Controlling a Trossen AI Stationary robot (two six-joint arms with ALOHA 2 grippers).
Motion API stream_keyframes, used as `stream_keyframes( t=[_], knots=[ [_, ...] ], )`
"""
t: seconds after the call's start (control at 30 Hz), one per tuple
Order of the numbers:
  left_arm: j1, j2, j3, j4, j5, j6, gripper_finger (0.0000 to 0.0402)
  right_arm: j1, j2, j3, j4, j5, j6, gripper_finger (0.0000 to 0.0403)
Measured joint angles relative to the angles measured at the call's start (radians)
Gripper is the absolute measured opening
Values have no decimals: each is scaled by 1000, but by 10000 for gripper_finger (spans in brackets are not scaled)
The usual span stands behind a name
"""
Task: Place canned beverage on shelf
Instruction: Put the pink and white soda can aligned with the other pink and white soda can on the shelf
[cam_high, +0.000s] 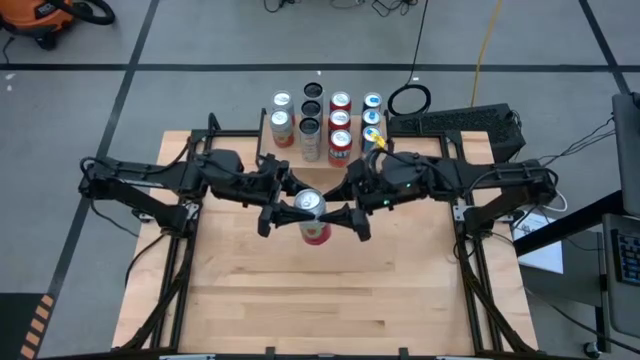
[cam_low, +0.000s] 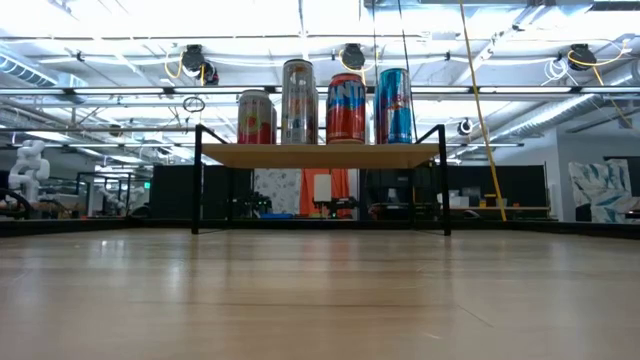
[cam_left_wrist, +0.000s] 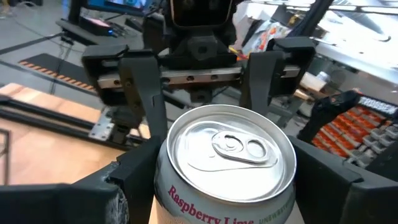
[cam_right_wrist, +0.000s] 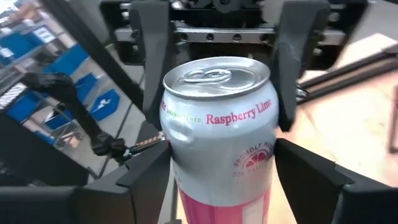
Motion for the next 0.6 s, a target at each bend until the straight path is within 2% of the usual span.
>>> stream_keyframes(
  t=[0.2, 0.37, 0.6],
  knots=[
    [10, -9, -3, -25, 11, 42, 285, -7, -52, 3, -69, 25, 21, 284],
    [29, -48, -3, -21, 8, 96, 285, -5, -100, 3, -129, 20, -4, 292],
    [167, -169, -2, -164, 9, 182, 284, 8, -176, 3, -197, 21, -7, 289]
  ],
)
